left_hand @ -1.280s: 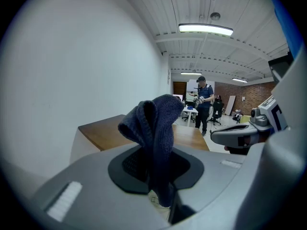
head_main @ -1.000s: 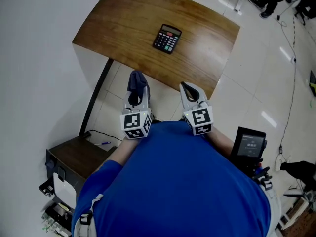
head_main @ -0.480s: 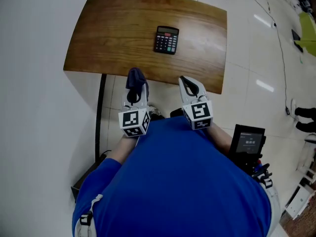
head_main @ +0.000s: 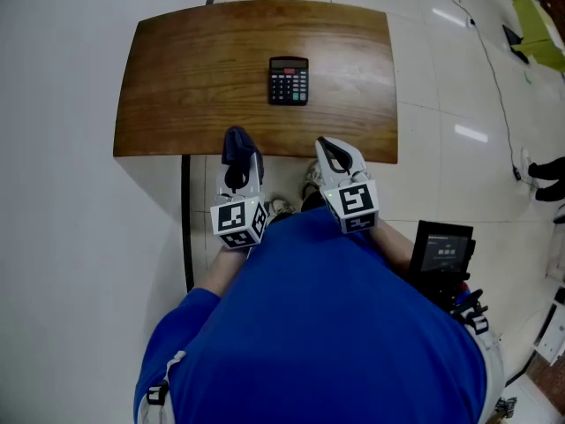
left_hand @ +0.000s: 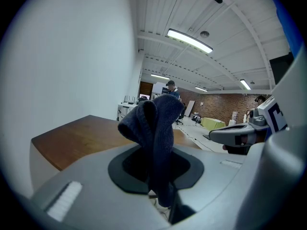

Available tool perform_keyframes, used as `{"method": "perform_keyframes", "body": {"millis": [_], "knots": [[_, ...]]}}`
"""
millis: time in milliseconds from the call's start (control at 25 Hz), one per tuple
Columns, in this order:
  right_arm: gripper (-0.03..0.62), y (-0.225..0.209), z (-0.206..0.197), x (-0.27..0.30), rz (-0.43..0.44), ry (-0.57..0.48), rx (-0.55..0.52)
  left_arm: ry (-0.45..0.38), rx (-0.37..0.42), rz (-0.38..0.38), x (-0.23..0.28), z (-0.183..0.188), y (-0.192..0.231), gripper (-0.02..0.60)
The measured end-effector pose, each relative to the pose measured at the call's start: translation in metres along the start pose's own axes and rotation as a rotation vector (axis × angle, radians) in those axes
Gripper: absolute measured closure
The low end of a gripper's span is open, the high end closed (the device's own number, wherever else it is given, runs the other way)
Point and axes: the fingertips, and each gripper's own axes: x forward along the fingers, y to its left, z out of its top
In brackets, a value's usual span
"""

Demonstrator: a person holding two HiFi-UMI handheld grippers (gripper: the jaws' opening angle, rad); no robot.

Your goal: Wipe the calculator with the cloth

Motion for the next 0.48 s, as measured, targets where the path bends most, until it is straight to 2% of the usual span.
{"method": "perform_keyframes", "body": {"millis": [120, 360, 480], "knots": [[0.591, 0.001, 0.008, 0.003, -0.010, -0.020, 0.007, 0.010, 0.012, 0.005, -0.004, 0.004, 0.005, 0.520], [0.592, 0.009, 0.006, 0.008, 0.032, -0.033, 0.026, 0.034, 0.029, 0.025, -0.008, 0.013, 0.010, 0.520], [0.591, 0.002, 0.008, 0.005, 0.020, -0.078, 0.028, 0.004, 0.062, 0.017, -0.002, 0.019, 0.003, 0.520]]}}
